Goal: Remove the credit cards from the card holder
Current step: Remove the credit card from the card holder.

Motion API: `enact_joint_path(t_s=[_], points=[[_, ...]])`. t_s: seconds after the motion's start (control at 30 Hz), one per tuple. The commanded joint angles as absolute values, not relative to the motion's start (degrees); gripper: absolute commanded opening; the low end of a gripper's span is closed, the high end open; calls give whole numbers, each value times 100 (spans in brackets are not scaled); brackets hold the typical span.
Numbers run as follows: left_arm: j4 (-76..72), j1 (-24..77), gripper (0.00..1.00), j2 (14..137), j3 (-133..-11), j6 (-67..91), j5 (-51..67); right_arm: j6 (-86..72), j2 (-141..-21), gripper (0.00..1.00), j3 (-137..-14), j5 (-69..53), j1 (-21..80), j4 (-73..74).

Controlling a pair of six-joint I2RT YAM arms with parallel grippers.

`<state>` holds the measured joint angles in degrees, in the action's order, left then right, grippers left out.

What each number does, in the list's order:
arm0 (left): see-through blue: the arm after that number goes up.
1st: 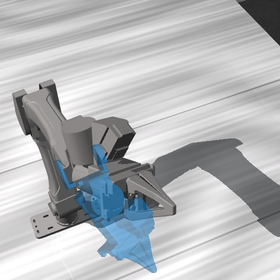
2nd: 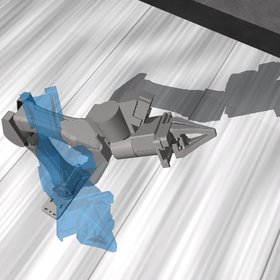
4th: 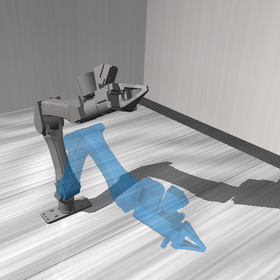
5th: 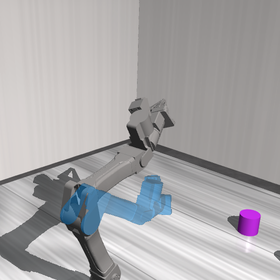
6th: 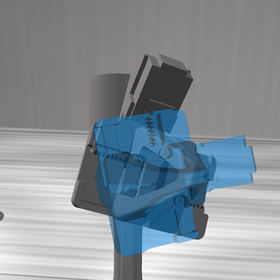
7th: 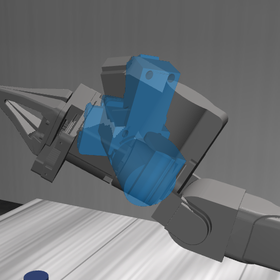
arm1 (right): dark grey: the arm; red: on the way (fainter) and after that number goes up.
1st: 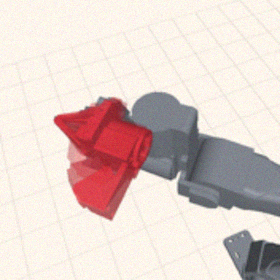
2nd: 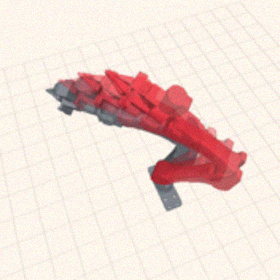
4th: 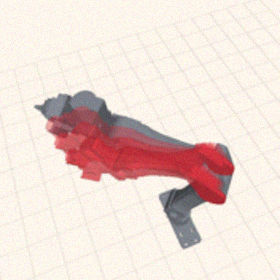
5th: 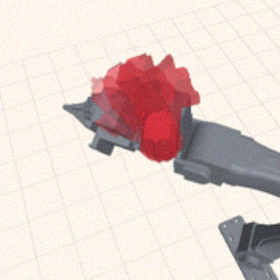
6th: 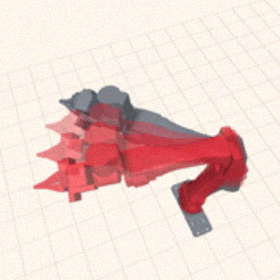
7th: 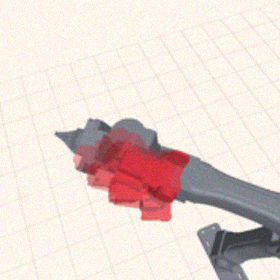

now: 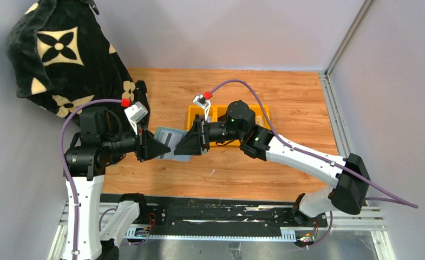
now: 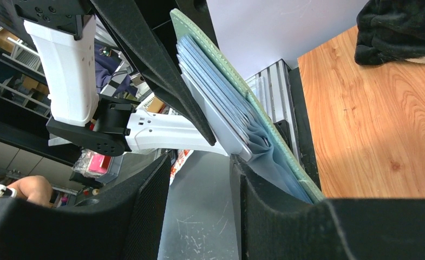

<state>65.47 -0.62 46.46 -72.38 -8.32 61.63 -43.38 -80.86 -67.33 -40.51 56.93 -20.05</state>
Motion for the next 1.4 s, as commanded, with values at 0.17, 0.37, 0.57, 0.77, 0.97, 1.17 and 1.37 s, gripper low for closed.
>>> enact_joint_path(t_s=[0.17, 0.37, 0.57, 0.77, 0.97, 1.17, 1.37], points=[[6452, -62, 2, 4655, -7551, -640, 6895, -4376, -7999, 47, -6498, -3955, 5490, -2062], [6450, -62, 1, 4691, -7667, -539, 7012, -4263, -7918, 46, -6509, -3996, 5458, -1918], [6458, -62, 3, 4660, -7574, -487, 7192, -4575, -8003, 41, -6553, -4013, 5456, -2533], [6447, -62, 9, 4671, -7391, -466, 7399, -5472, -8244, 28, -6518, -4370, 5451, -3868], [6455, -62, 38, 4728, -7256, -429, 7832, -5776, -8104, 5, -6235, -4464, 5432, -4393], [6463, -62, 56, 4849, -7072, -329, 8383, -5776, -7999, 0, -6180, -4672, 5449, -4430], [6461, -62, 44, 4957, -7122, -220, 8638, -5564, -7887, 0, -6090, -4731, 5449, -4182]])
